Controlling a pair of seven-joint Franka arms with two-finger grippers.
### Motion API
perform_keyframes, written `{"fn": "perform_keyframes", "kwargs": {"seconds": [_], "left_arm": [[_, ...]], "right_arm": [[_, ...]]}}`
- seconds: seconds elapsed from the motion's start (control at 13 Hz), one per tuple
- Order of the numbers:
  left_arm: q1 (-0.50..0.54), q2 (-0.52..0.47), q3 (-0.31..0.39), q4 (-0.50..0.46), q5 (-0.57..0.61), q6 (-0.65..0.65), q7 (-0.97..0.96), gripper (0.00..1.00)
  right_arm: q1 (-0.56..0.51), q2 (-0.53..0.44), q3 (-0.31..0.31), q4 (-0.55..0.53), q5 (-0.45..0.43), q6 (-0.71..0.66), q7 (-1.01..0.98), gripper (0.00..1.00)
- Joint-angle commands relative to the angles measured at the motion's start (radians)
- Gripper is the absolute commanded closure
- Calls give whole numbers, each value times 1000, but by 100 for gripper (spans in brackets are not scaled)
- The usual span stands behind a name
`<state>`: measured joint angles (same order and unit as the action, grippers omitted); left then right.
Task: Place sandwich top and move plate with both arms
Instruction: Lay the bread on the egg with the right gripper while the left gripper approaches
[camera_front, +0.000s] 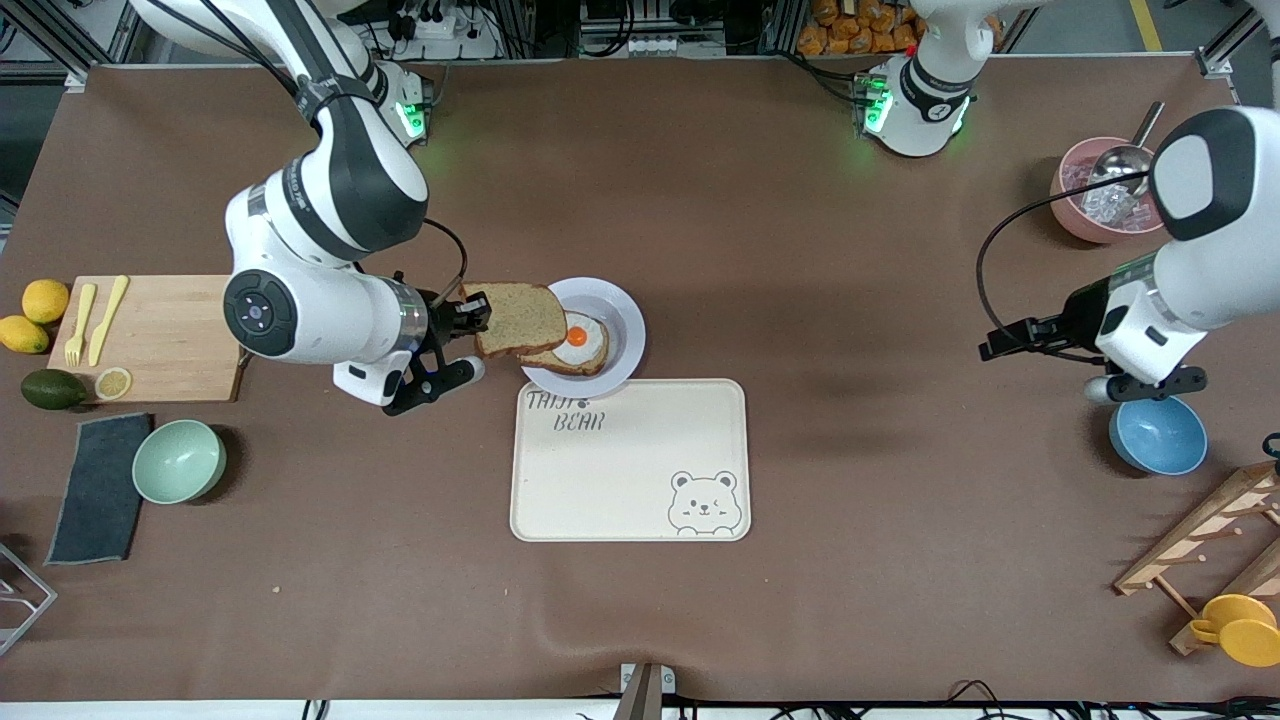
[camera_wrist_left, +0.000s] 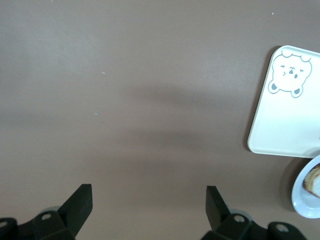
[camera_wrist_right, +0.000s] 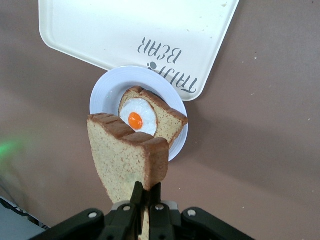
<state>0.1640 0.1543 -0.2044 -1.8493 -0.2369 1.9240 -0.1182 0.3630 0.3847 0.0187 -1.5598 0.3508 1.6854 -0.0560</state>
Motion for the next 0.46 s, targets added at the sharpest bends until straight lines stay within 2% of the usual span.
{"fn": "perform_keyframes", "kwargs": {"seconds": [0.0,0.23,0.39], "left_arm": [[5,71,-7,-7,-47,56,6,0],[8,160,-7,1,-120,69,55,0],[9,227,-7,1,-172,105,98,0]], "right_arm": [[57,-1,-16,-6,16,-1,38,100],[97,5,-14,-115,16,113,41,100],[87,13,-14,-132,30,166,70,100]]}}
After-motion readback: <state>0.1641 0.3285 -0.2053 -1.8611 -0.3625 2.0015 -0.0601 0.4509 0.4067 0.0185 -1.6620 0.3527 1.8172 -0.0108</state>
